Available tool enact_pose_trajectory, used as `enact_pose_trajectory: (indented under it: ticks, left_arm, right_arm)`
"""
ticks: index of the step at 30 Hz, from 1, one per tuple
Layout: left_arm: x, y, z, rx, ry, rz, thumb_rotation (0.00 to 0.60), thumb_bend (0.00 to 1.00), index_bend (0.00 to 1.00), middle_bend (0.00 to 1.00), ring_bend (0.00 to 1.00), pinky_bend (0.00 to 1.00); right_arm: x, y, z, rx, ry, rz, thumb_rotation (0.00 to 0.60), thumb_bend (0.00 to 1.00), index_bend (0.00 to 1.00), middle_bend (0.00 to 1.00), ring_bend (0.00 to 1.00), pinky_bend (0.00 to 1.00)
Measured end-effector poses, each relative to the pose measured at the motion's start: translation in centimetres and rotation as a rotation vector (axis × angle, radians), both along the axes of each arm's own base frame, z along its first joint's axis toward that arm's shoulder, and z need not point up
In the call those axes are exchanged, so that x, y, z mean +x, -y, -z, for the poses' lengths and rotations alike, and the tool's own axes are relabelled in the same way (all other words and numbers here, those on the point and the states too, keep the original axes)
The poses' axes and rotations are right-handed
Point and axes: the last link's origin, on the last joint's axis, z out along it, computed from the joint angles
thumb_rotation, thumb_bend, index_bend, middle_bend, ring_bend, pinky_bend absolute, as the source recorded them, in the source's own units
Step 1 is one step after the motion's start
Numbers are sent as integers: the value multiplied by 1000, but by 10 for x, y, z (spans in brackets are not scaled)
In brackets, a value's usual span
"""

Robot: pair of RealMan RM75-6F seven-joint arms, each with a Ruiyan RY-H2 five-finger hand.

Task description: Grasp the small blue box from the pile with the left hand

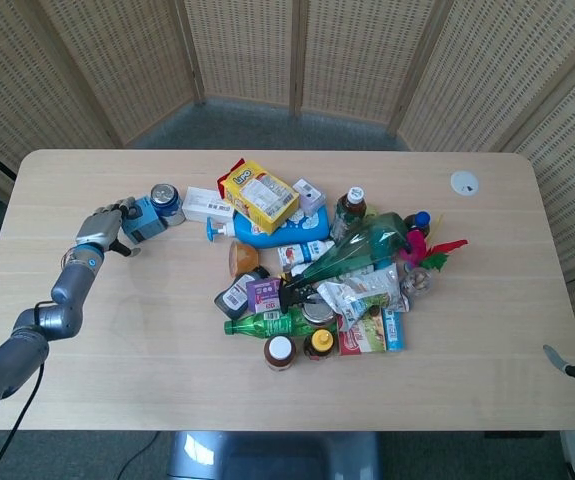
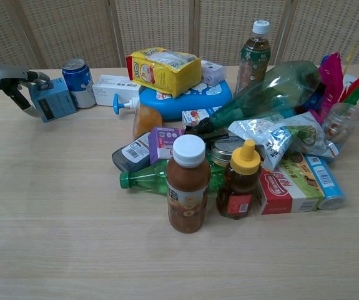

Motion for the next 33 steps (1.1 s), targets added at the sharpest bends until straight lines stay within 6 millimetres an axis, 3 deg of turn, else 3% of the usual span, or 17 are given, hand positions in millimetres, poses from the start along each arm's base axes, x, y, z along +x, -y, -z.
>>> enact_pose_trajectory:
  ticks: [16, 27, 33]
  left_arm:
    - [-21, 45, -9, -99, -42, 90, 600, 299, 0, 0, 0, 0]
    - [2, 95, -7, -189, 23, 251, 600, 299, 0, 0, 0, 0]
    - [19, 112, -13, -170, 78, 336, 600, 298, 0, 0, 0, 0]
  right_arm:
    - [8, 2, 4, 12, 9, -40, 390, 181, 0, 0, 0, 0]
    - [9, -4, 1, 3, 20, -53, 388, 181, 0, 0, 0, 0]
    - [7, -6, 0, -1, 30, -54, 388, 180, 0, 0, 0, 0]
